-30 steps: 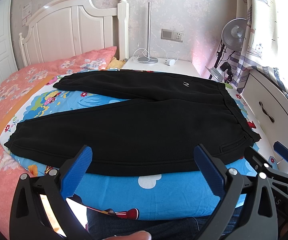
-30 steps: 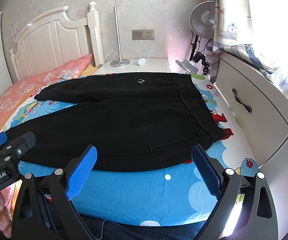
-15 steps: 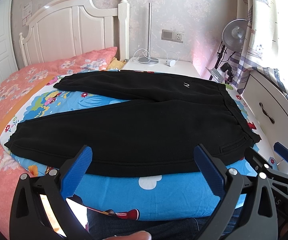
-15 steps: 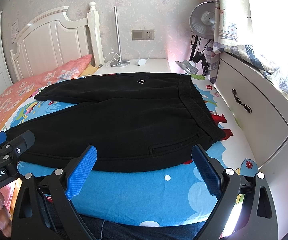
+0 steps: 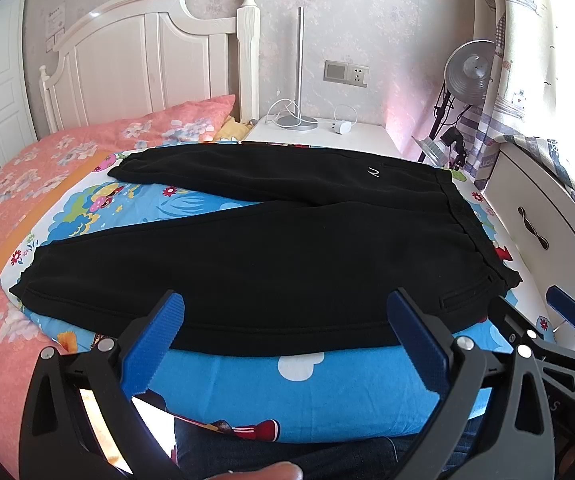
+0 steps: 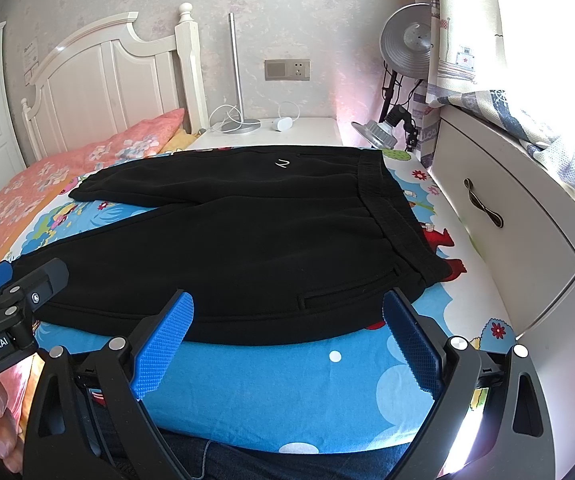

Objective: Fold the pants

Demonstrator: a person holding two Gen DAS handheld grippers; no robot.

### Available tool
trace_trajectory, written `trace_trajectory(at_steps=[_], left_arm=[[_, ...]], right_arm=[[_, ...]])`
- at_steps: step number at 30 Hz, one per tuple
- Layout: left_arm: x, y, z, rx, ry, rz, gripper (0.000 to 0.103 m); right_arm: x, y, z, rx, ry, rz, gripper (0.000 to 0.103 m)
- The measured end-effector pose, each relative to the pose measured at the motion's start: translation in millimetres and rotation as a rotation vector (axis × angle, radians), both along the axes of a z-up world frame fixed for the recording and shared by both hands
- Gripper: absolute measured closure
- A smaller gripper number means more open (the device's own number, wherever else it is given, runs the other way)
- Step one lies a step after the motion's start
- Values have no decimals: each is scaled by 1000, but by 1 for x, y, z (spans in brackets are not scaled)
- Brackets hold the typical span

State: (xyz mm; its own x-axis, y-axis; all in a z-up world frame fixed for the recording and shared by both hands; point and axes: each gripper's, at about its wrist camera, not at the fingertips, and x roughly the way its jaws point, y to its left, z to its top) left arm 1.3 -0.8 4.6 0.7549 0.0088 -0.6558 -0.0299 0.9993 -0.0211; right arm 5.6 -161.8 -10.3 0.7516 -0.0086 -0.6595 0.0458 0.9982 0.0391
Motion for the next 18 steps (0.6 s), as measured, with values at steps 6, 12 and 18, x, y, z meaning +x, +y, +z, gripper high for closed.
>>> trace_trajectory(at_steps=[6,12,18], left_arm=[[0,0,0,-1,0,0,2],[0,0,0,0,-1,0,2],[0,0,0,0,-1,1,2]], right_arm=[[1,2,0,3,-5,8,11],[1,2,0,3,-5,8,11],[0,3,1,8,-10,17,11]])
